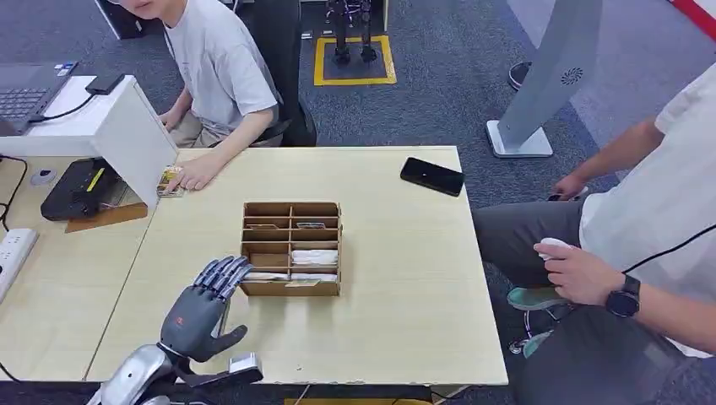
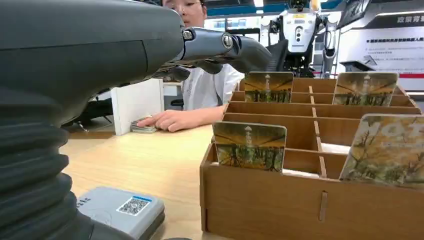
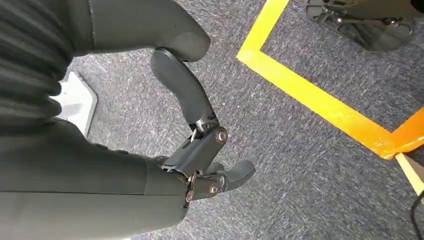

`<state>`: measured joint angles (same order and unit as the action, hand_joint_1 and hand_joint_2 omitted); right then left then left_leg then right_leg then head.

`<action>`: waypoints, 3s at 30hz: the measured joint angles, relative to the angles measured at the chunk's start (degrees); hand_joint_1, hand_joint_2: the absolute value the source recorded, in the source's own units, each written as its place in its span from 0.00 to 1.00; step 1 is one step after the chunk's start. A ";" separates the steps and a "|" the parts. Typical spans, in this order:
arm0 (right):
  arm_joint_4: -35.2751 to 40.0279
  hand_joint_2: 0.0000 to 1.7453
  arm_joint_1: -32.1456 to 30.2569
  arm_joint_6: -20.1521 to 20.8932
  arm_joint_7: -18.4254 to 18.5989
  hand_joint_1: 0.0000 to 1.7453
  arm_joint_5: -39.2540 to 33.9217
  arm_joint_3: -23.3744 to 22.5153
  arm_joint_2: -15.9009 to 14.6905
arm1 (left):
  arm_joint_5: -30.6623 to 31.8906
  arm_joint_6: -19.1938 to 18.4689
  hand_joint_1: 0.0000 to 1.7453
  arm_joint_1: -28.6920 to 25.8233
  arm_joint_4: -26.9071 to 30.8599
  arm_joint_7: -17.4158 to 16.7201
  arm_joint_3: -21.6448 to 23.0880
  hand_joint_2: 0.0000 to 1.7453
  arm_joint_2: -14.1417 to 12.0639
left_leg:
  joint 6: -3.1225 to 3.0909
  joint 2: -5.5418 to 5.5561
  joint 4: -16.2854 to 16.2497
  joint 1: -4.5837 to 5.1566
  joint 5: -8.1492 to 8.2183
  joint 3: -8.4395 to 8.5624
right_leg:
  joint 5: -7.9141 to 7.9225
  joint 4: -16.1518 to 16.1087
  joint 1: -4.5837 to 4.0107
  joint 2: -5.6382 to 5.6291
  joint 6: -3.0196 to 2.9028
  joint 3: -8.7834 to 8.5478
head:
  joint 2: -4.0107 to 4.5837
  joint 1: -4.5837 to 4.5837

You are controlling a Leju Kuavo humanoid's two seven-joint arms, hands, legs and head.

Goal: Pass the card to the sensor for recognition and then transmit it.

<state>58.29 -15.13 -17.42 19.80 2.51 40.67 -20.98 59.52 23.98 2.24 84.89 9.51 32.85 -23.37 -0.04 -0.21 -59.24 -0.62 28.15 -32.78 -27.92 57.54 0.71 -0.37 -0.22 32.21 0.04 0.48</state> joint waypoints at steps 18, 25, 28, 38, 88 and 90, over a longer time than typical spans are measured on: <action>-0.02 1.00 1.72 -1.73 0.46 0.00 -2.84 3.95 -1.09 | -0.39 0.20 0.00 2.31 -3.78 -2.73 0.00 1.00 4.59 | 0.00 0.01 0.00 0.00 0.00 0.00 | 0.00 0.00 0.00 0.00 0.00 0.01 | 0.00 0.04; 0.00 1.00 1.92 -2.40 0.59 0.00 -3.89 5.12 -1.57 | -0.70 0.26 0.00 2.35 -4.22 -2.95 -0.02 1.00 5.03 | 0.00 0.00 0.00 0.00 0.00 0.00 | 0.00 0.00 0.00 0.00 0.00 0.01 | 0.00 0.02; 0.02 1.00 2.19 -3.02 0.61 0.00 -4.54 5.77 -1.81 | -0.81 0.42 0.00 2.43 -4.22 -2.95 -0.02 1.00 5.31 | 0.00 0.00 0.00 0.00 0.00 0.00 | 0.00 0.00 0.00 0.00 0.00 0.00 | 0.00 0.02; 0.52 1.00 2.59 -3.58 1.25 0.00 -5.53 7.69 -2.67 | -0.90 0.35 0.00 2.58 -4.77 -2.97 -0.02 1.00 5.57 | 0.00 0.01 0.00 0.00 0.00 0.00 | 0.00 0.00 0.00 0.00 0.00 0.00 | 0.00 0.00; 0.81 1.00 3.22 -5.27 1.03 0.00 -7.98 10.71 -3.87 | -2.93 2.19 0.00 1.69 -5.66 0.04 -0.02 1.00 4.26 | 0.00 0.02 0.00 0.00 0.00 -0.03 | 0.00 0.00 0.00 0.02 0.00 0.00 | 0.00 0.02; 0.81 1.00 3.31 -5.31 1.03 0.00 -8.24 10.89 -3.93 | -2.86 2.38 0.00 1.61 -5.66 0.15 -0.02 1.00 4.26 | 0.00 0.02 0.00 0.00 0.00 -0.03 | 0.00 0.00 0.00 0.02 0.00 0.00 | 0.00 0.02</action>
<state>59.10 -11.82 -22.73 20.83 -5.73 51.56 -24.92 56.65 26.36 3.85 79.23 9.66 32.83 -19.10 -0.05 -0.18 -59.24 -0.62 28.15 -32.81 -27.91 57.54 0.71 -0.35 -0.22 32.21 0.04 0.50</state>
